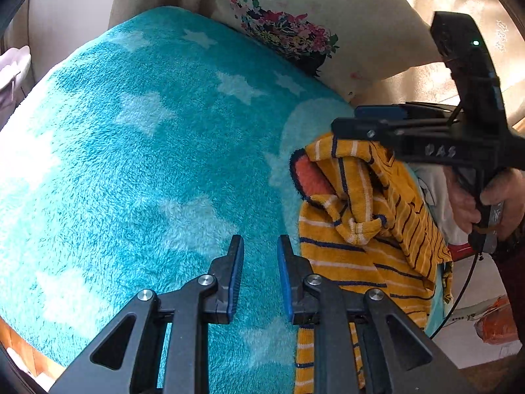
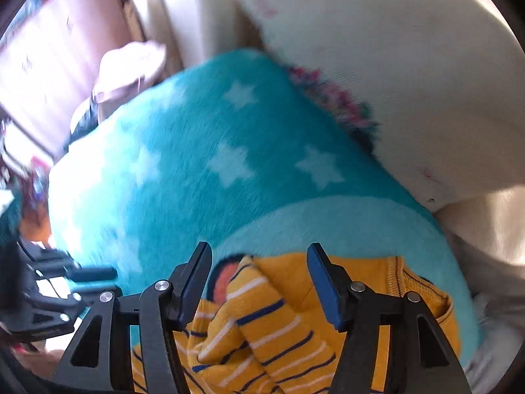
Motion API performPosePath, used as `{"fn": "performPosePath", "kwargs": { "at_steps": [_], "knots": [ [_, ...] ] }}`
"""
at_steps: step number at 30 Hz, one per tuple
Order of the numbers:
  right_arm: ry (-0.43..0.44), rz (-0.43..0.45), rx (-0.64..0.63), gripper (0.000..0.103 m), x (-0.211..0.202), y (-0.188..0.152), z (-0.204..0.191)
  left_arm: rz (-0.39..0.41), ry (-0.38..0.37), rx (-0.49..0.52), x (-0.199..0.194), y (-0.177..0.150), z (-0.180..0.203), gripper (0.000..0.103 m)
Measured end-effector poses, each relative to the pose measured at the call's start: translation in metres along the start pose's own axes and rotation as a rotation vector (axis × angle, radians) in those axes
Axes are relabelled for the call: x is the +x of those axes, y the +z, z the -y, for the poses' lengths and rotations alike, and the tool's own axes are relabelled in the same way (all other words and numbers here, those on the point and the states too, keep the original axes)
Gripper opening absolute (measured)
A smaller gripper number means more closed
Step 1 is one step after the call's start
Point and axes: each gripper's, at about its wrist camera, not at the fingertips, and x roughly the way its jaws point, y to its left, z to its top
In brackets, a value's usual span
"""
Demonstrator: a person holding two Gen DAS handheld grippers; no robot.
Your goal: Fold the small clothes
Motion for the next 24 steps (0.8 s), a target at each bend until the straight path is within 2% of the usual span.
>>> {"fn": "performPosePath", "kwargs": {
  "at_steps": [2,3,4,5,8,12,14,15,18,20,22,24],
  "knots": [
    [-0.071,-0.062,-0.079,0.061,0.021,0.001,-0.015,0.001,-0.005,0.004,0.001,0.0,0.001,0.019],
    [-0.13,-0.112,-0.122,0.028,0.034,-0.006,-0.022,0.003,-0.005,0.007,0.001,0.0,0.002,0.019],
    [-0.18,-0.198,-0.162,0.01,0.052,-0.008,-0.023,0.006,-0.004,0.01,0.0,-0.001,0.002,0.019],
    [-0.196,-0.229,-0.153,0.01,0.055,-0.014,-0.019,0.009,-0.002,0.012,-0.001,-0.002,0.002,0.02],
    [-0.137,-0.183,-0.01,0.009,0.042,-0.001,0.006,0.013,0.002,0.007,-0.002,-0.003,0.0,0.022],
    [0.038,0.035,0.226,0.009,0.017,0.039,0.045,0.015,0.007,-0.006,-0.005,-0.002,-0.003,0.022],
    [0.059,0.101,0.285,0.011,0.02,0.048,0.056,0.018,0.003,-0.013,-0.006,-0.002,-0.003,0.022],
    [0.054,0.111,0.297,0.015,0.024,0.05,0.057,0.019,0.005,-0.014,-0.006,-0.002,-0.003,0.023],
    [0.055,0.093,0.326,0.018,0.042,0.045,0.066,0.019,0.01,-0.015,-0.007,-0.003,-0.001,0.025],
    [0.084,0.13,0.373,0.026,0.032,0.033,0.083,0.018,0.011,-0.016,-0.006,-0.005,-0.001,0.026],
    [0.082,0.192,0.411,0.046,0.001,0.013,0.092,0.016,0.011,-0.02,-0.006,-0.007,0.0,0.026],
    [0.035,0.222,0.422,0.051,-0.028,-0.013,0.099,0.02,0.015,-0.027,-0.006,-0.009,0.003,0.026]
  ]
}}
